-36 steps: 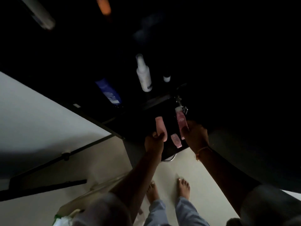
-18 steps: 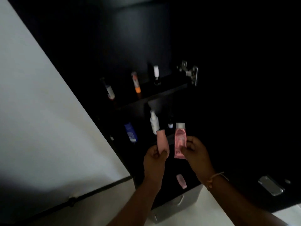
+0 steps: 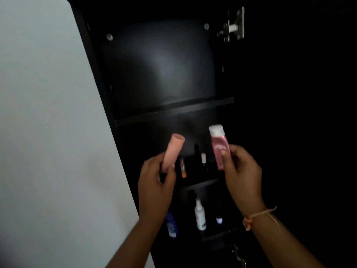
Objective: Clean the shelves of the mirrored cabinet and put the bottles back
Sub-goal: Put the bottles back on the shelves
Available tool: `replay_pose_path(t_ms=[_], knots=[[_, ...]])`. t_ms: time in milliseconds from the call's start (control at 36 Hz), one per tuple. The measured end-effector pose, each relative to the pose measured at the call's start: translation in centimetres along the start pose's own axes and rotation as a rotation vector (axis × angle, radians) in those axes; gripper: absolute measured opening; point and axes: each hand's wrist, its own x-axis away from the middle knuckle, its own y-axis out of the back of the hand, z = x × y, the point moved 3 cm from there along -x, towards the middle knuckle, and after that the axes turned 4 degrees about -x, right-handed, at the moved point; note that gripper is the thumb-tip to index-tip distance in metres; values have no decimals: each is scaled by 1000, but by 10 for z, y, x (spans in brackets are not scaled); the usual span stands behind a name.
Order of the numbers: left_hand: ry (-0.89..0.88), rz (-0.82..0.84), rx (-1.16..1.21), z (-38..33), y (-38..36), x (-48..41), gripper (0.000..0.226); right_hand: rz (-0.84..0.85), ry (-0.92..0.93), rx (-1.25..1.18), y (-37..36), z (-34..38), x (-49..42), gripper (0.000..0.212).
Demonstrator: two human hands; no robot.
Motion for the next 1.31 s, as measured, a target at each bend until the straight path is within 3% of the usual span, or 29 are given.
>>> replay_pose_path(t_ms=[222,389,583,833,1028,1306], knots=[[-246,-123,-223,-31,35,-111,41,-78,403,204,-33,82,-100,20],[-318,-11,-467,-35,33,-166,39,32,535,432,-54,107,-153,19],[-285,154,-601,-23,21,-189,40,293,425,776,-76,92,-183,20],[-112,207,-572,-17,18,-206,34,366,325,820,-80,74,-201,20],[-23,221,-592,-15,18,-213,11,451,251,845,-78,72,-213,17],[-4,195,-641,-19,23,-205,22,554,224,885,-77,75,-209,24]])
